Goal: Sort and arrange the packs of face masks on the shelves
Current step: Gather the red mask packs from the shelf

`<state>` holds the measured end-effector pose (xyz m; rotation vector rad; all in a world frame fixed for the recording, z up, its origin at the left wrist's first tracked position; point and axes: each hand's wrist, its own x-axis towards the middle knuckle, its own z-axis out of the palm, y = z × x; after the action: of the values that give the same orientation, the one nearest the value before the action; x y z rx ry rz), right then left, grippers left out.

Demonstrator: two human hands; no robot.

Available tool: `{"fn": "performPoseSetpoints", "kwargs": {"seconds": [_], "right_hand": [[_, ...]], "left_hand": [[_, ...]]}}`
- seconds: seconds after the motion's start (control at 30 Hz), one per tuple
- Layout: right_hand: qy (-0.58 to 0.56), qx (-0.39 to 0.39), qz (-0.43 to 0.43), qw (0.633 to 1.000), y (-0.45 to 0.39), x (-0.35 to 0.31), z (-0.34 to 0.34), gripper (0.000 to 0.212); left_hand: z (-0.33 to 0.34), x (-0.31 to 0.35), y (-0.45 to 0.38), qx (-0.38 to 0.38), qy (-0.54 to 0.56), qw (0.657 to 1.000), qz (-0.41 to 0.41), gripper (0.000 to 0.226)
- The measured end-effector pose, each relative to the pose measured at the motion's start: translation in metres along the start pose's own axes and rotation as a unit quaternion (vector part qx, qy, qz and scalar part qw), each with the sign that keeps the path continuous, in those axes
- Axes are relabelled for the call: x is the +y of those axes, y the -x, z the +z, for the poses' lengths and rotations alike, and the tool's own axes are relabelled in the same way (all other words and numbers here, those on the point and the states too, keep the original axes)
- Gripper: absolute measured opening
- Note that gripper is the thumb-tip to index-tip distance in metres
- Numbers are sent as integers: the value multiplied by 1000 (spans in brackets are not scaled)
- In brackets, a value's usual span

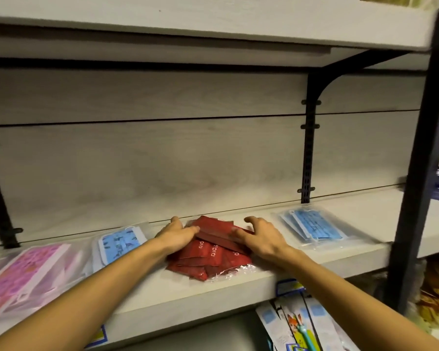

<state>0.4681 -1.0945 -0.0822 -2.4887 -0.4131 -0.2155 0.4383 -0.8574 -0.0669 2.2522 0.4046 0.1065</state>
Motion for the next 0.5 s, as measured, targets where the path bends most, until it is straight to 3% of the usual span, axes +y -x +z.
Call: {"fn": "performPoseSetpoints", "kwargs": {"seconds": [0.1, 0.27, 0.4, 0.5], "right_hand": [[-31, -20, -3, 999, 0, 2, 3, 68], [-44, 22, -30, 998, 4, 0, 10, 51], [-75, 36, -38, 996, 8, 5, 12, 46], [-120, 36, -23, 992, 8, 10, 11, 46]], "left_hand": [[6, 9, 2, 13, -29, 999, -19, 67], [17, 15, 12, 32, 21, 998, -51, 62], [17, 20, 23, 57, 18, 996, -60, 83], [17, 26, 32, 88, 16, 995, -43, 83]]}}
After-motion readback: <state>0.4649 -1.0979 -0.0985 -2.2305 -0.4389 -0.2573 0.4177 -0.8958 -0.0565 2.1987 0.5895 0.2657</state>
